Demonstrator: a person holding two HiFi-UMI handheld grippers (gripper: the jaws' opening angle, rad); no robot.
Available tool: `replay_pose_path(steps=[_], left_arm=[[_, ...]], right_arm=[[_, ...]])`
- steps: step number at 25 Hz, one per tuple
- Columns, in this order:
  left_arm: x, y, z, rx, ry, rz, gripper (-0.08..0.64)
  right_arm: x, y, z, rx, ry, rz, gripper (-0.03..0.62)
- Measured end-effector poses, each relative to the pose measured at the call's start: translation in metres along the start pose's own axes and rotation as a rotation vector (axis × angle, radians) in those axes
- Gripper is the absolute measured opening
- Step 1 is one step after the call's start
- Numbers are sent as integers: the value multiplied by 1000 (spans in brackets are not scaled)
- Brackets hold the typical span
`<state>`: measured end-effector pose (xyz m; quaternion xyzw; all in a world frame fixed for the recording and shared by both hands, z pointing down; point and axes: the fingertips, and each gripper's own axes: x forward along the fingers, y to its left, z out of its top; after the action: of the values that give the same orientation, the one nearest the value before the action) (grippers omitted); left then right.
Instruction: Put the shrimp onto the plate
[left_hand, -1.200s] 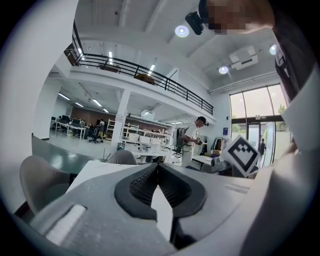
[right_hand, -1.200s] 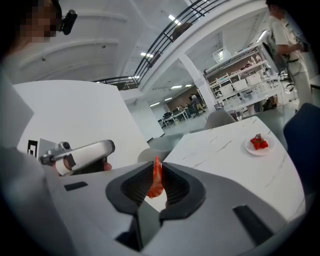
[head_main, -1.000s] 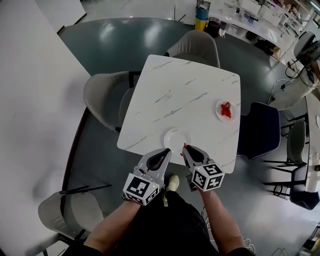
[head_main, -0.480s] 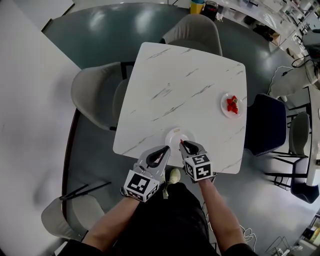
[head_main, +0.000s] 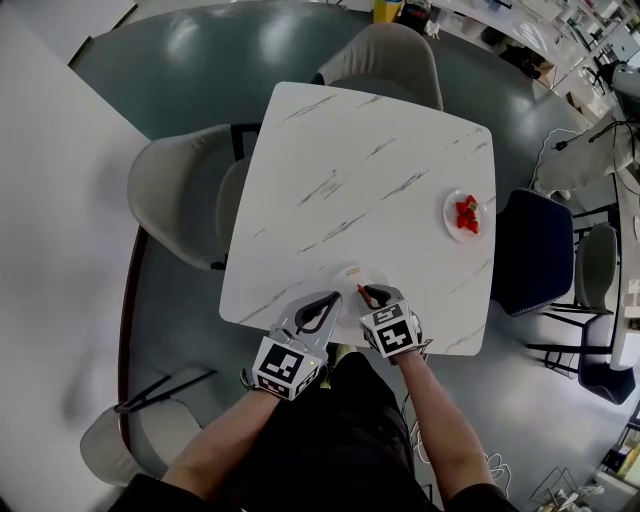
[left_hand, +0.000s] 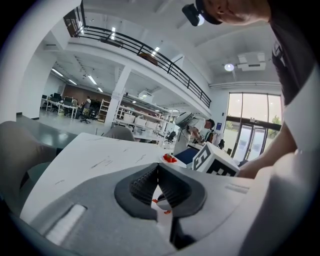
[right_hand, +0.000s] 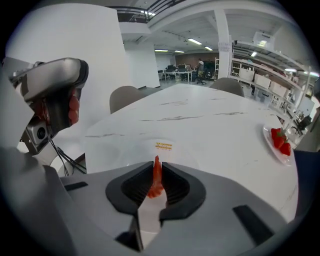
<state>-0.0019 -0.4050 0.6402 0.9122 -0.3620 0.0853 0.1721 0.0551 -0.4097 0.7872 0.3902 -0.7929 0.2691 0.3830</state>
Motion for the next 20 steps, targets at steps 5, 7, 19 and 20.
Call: replay_pose_path(steps=[5,7,19,20], left_arm=[[5,4,2,7,13,4,8],[5,3,2,8,22,4,8],[0,-10,17,20,76,47,8],[-2,-15,21,25,83,55,8]], right_arm=[[11,-1,-6,-34,66,-1,54],[11,0,-8,-25,74,3,54],[-42,6,31,40,-56,44,109],[-55,7,39,46,-93,48,107]])
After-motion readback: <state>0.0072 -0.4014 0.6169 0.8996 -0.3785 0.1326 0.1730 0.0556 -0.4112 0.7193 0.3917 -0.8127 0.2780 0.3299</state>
